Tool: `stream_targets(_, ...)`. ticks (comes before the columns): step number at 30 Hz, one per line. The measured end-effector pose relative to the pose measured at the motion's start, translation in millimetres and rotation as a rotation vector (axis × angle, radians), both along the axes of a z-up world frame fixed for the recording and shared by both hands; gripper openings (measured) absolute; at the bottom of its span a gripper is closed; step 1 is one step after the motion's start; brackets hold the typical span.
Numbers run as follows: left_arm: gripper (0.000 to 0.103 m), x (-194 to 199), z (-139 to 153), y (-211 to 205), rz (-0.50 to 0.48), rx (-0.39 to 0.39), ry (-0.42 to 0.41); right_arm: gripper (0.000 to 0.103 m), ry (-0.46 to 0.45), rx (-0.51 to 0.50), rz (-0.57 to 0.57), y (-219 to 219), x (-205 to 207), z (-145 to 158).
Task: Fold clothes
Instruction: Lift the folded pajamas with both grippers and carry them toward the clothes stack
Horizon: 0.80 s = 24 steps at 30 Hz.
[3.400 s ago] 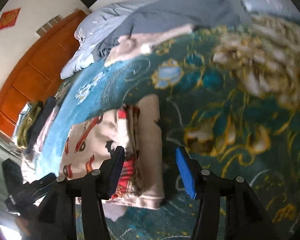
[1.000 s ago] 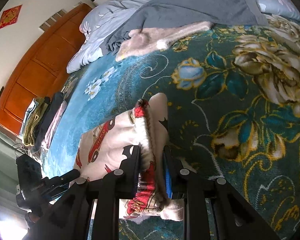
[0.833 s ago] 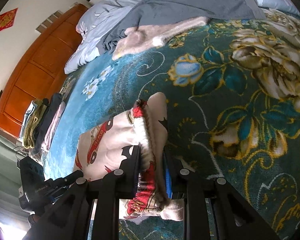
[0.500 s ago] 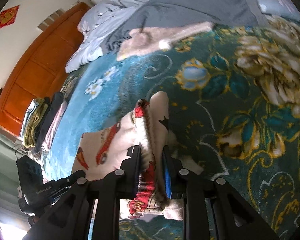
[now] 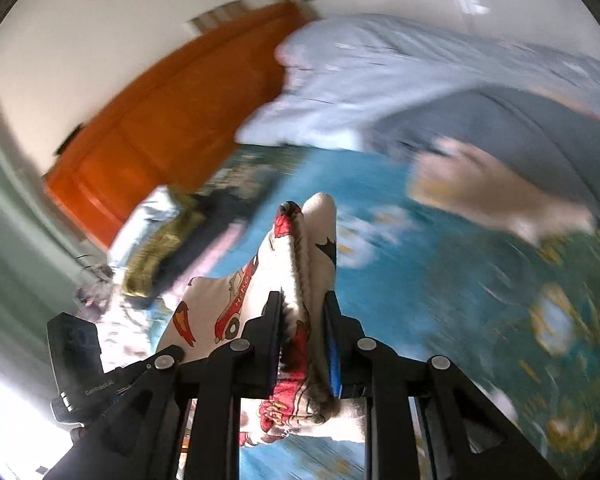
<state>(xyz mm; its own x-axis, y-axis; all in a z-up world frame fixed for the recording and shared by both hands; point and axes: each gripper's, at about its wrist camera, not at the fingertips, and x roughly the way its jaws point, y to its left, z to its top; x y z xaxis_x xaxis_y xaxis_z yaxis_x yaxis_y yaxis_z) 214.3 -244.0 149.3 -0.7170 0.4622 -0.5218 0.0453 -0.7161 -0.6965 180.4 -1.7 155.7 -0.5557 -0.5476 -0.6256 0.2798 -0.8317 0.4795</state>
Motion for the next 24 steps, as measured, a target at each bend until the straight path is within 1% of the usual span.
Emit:
stream_targets(2, 0.012, -1, 13, -31, 0.055, -0.020, 0.026, 0.020, 0.027, -0.013, 0.070, -42, -23, 21)
stream_targets(3, 0.012, 2, 0, -20, 0.079, -0.024, 0.037, 0.020, 0.032, -0.022, 0.101, -62, -33, 30)
stream_targets(4, 0.012, 4, -7, -18, 0.107, -0.028, 0.049, 0.020, 0.038, -0.030, 0.132, -83, -43, 39)
stream_targets(7, 0.012, 6, -10, -37, 0.171, -0.042, 0.072, 0.020, 0.049, -0.042, 0.226, -149, -73, 61)
stream_targets(9, 0.012, 2, -11, -28, 0.207, -0.064, 0.078, 0.020, 0.056, -0.040, 0.282, -190, -91, 74)
stream_targets(12, 0.012, 0, 6, -39, 0.265, -0.090, 0.101, 0.020, 0.063, -0.049, 0.352, -248, -118, 92)
stream_targets(13, 0.012, 0, 9, -51, 0.279, -0.095, 0.105, 0.020, 0.061, -0.054, 0.374, -270, -129, 97)
stream_targets(18, 0.012, -12, 15, -117, 0.370, -0.094, 0.129, 0.020, 0.064, -0.075, 0.457, -350, -174, 111)
stream_targets(22, 0.012, -20, 5, -154, 0.415, -0.089, 0.127, 0.020, 0.080, -0.059, 0.534, -407, -209, 109)
stream_targets(24, 0.012, -29, -7, -168, 0.427, -0.078, 0.121, 0.020, 0.080, -0.032, 0.560, -433, -227, 103)
